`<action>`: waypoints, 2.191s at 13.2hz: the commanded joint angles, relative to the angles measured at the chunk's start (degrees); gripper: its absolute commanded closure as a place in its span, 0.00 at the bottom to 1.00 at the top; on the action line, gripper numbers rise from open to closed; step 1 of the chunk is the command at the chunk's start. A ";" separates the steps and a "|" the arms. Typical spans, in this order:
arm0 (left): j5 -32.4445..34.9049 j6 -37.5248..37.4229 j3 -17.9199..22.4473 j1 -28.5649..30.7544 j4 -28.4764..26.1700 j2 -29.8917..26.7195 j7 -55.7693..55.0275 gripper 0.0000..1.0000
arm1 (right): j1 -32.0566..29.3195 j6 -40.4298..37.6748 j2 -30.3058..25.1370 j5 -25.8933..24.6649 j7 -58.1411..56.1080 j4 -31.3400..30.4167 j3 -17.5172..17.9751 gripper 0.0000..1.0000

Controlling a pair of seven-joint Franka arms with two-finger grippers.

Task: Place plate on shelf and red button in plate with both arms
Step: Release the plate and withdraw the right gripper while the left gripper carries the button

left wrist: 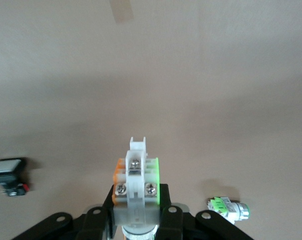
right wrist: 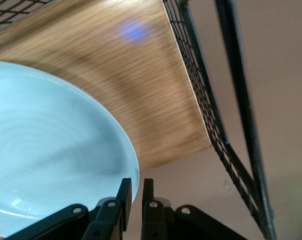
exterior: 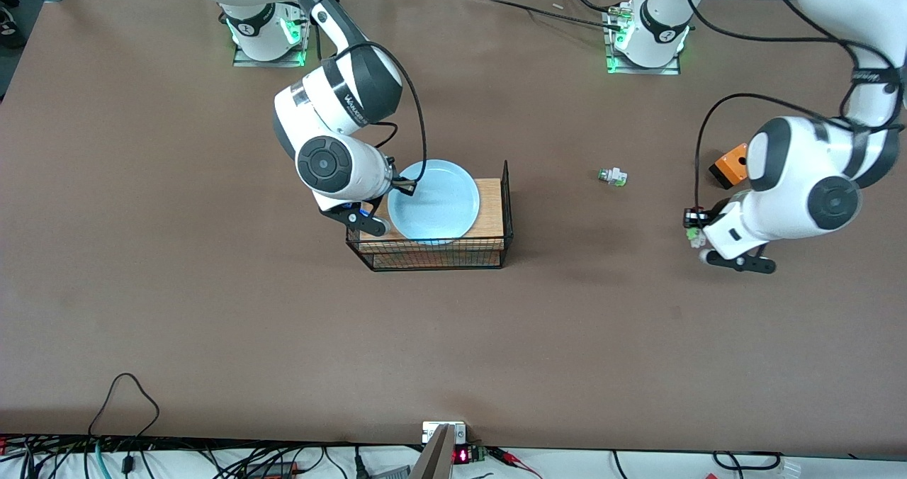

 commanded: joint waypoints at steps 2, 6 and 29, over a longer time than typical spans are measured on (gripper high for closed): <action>0.69 -7.33 -1.43 -0.29 6.22 -3.19 0.75 1.00 | -0.09 -0.35 -0.48 -0.46 -1.06 -0.22 -0.46 0.56; -0.19 -19.72 -6.88 -0.38 17.91 -3.37 -0.66 1.00 | -1.49 1.49 -0.83 0.34 -0.45 3.19 -0.90 0.08; 4.45 -5.60 -31.77 -16.27 23.38 10.68 -46.36 1.00 | -23.38 -19.59 -14.01 -15.13 -51.76 12.17 -1.34 0.00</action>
